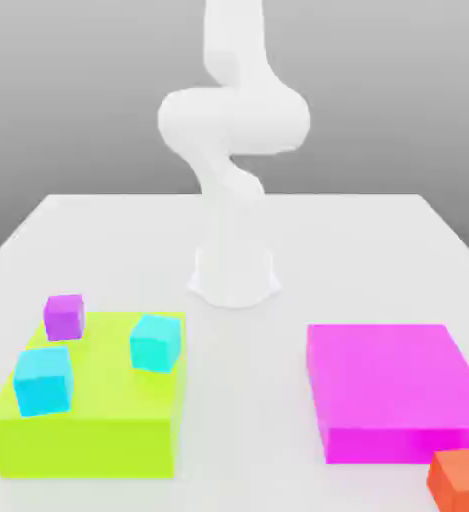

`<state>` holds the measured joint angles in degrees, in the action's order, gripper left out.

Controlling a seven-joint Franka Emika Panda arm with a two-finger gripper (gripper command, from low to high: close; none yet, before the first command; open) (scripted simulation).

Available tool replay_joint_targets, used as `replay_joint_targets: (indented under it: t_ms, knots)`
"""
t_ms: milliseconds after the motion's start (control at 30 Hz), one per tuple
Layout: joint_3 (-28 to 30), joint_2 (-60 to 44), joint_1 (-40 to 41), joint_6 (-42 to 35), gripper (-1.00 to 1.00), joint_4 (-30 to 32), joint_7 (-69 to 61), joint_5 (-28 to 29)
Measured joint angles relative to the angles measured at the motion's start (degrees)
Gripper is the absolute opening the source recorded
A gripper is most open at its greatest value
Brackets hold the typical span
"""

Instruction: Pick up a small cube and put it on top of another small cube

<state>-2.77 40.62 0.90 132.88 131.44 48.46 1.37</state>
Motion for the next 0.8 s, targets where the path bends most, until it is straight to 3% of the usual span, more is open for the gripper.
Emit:
replay_joint_targets:
  t_ms: [433,800]
  knots:
    - [-13.4,-27.3,2.8,5.7,0.0,-1.8,15.4,9.5]
    - [-17.2,-49.8,-2.4,10.7,0.0,-3.3,27.7,16.6]
